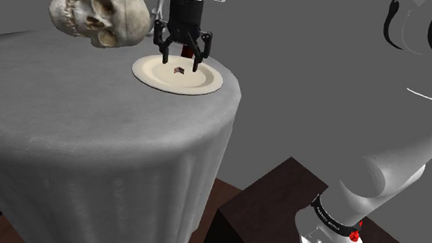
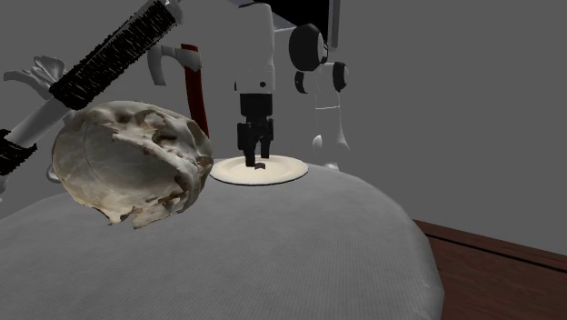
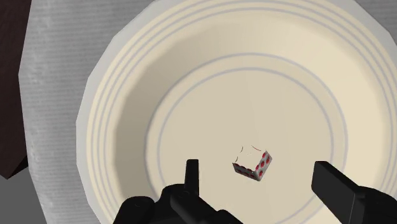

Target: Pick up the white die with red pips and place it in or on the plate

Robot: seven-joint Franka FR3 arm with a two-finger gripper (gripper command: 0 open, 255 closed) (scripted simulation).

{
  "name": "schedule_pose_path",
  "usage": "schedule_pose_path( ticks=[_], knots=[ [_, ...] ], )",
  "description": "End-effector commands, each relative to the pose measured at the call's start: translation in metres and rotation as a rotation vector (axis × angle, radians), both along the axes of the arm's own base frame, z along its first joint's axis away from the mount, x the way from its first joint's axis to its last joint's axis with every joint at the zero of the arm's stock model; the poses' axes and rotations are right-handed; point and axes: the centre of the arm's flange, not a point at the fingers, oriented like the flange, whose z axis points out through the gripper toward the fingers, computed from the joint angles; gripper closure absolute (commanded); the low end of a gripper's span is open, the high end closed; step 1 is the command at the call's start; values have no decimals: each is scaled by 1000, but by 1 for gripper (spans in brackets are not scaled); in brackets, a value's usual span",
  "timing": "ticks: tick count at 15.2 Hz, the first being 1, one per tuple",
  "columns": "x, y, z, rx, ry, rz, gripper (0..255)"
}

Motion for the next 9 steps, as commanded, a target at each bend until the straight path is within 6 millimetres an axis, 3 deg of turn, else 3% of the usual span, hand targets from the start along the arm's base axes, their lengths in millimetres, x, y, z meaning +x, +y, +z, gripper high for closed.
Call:
schedule_pose_path(
  ticks=[1, 3, 7, 9],
  knots=[
    [0, 0, 0, 0, 0, 0, 0],
    [0, 0, 0, 0, 0, 0, 0],
    [0, 0, 50, 0, 0, 0, 0],
    [0, 0, 50, 0, 0, 0, 0]
  ],
)
